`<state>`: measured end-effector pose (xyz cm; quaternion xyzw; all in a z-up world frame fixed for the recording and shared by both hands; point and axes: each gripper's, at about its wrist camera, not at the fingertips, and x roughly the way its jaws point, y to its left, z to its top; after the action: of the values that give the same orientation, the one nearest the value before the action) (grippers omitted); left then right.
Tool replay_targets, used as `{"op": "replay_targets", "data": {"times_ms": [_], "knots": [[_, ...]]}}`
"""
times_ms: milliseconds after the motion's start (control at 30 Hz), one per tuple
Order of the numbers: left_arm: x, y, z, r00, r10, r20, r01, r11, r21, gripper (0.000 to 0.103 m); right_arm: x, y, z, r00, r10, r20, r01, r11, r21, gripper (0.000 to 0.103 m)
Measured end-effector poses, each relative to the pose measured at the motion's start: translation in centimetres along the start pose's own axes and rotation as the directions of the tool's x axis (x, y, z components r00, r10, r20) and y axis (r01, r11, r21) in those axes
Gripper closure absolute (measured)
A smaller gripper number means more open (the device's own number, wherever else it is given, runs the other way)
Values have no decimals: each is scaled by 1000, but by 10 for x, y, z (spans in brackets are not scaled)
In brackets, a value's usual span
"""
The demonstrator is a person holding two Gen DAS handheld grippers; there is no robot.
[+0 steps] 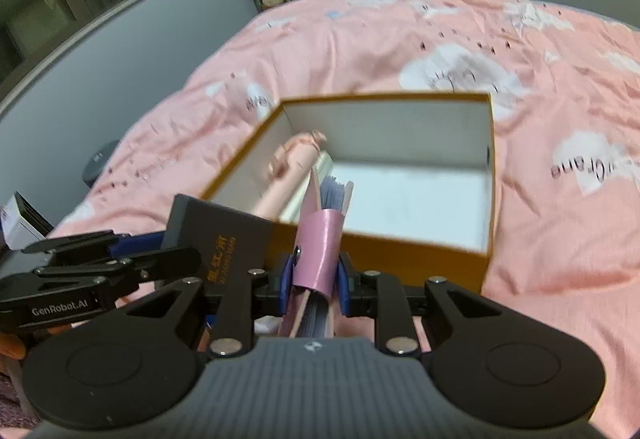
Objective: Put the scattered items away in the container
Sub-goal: 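Carry the card case and dark grey box over the orange box with both grippers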
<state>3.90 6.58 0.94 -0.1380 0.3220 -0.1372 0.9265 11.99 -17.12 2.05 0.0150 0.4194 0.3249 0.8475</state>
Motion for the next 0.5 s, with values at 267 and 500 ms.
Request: {"op": "replay_targets", "data": {"times_ms": [267,500], "knots": [[10,29,39,996,66,56,-65,998,-9,64,13,3,40,998,-26,51,28,999,-29,78],[43,55,72,993,105,57,-104,994,-19,64,68,-8,77,997,-81,12,82,996,-30,78]]}}
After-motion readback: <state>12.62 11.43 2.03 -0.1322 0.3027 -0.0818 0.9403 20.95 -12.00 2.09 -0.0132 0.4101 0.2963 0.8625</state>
